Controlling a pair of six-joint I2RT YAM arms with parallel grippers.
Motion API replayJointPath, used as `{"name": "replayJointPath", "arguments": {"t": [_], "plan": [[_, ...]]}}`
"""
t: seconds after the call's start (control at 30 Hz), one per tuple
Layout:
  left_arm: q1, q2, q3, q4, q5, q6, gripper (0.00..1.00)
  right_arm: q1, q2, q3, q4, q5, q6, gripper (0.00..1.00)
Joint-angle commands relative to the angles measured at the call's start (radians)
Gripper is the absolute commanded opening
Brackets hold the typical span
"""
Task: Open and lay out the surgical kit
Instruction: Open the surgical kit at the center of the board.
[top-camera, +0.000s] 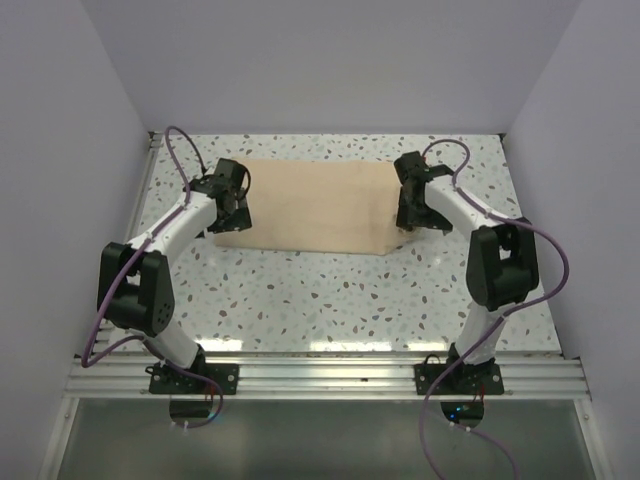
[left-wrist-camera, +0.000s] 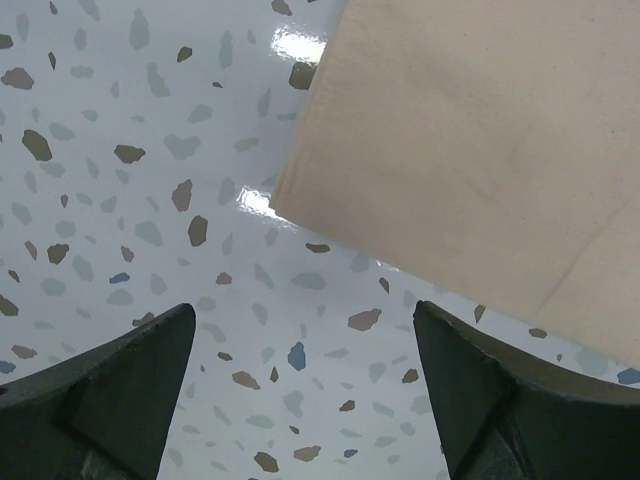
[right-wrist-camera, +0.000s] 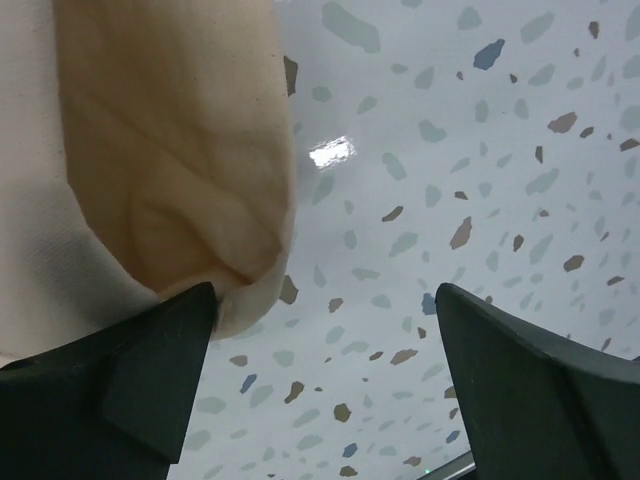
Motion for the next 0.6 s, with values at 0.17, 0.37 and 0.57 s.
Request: {"name": "replayJointPath", "arguments": {"t": [0.17, 0.37, 0.57], "plan": [[0.002, -0.042, 0.005, -0.055, -0.021, -0.014, 0.94, -0.121, 0.021, 0.150, -0.046, 0.092, -0.030, 0.98], [-0.004, -0.074, -0.035, -0.063, -0.012, -0.046, 0.94, -0.172, 0.016, 0.319, -0.005, -0.023, -0.070, 0.98], [-0.004, -0.098, -0.051, -0.088, -0.010, -0.057, 0.94, -0.185, 0.171, 0.499, 0.058, -0.195, -0.064, 0.95]]}}
